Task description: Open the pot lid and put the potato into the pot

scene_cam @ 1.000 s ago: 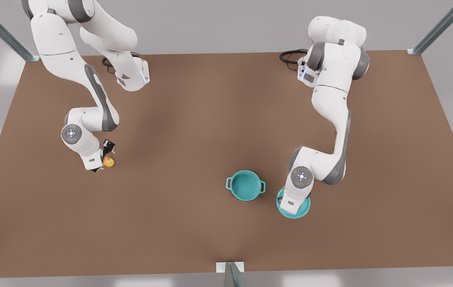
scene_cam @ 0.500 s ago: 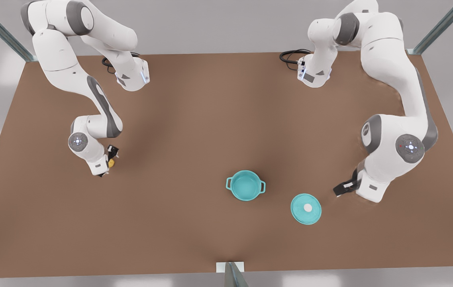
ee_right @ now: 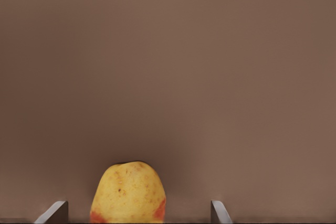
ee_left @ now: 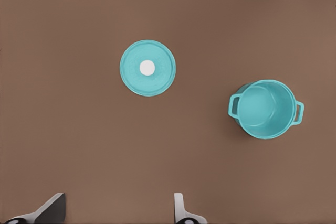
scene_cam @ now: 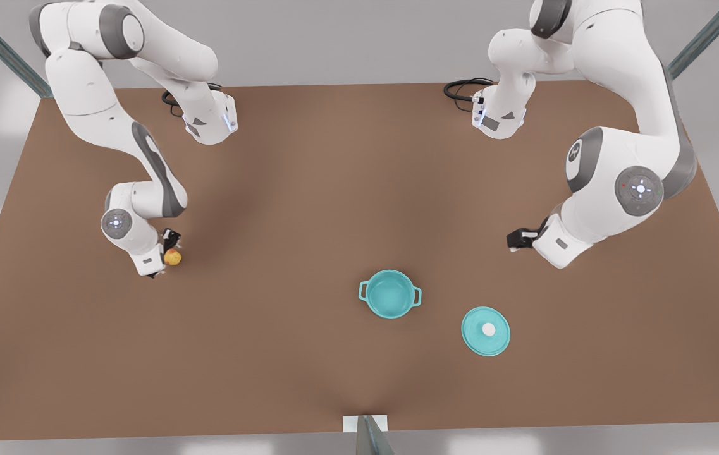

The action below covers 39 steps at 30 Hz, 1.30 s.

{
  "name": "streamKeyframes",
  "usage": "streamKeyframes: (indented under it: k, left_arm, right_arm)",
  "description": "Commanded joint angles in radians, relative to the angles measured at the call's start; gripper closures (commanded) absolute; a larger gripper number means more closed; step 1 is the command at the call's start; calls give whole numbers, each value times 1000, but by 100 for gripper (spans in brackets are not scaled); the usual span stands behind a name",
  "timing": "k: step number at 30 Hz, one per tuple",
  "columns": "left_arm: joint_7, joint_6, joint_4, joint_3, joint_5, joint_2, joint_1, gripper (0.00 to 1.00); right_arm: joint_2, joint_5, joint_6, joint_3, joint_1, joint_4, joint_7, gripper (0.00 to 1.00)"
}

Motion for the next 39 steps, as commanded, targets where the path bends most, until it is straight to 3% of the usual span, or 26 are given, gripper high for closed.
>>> streamKeyframes:
  k: [1,19,28,30,33,39]
  left_arm:
    - [179,70,6,-1,37,1,0,0]
    - [179,73,6,-1,-10,6,17,0]
    - [180,73,6,-1,-10,6,19,0]
    - [180,73,6,-1,-9,6,19,0]
    - [179,73,6,-1,-9,6,17,0]
    - [179,95,6,-2,-1,7,0,0]
  right_arm:
    - [10,-11,5,0,-7,-2,-8,0]
    - [4,-10,-10,2,-26,-25,-16,3]
    - [-2,15,-12,48,-26,-24,-14,8]
    - [-2,15,-12,48,-26,-22,-17,13]
    - [-2,15,-12,49,-26,-24,-21,30]
    - [-2,15,-12,49,-26,-22,-37,41]
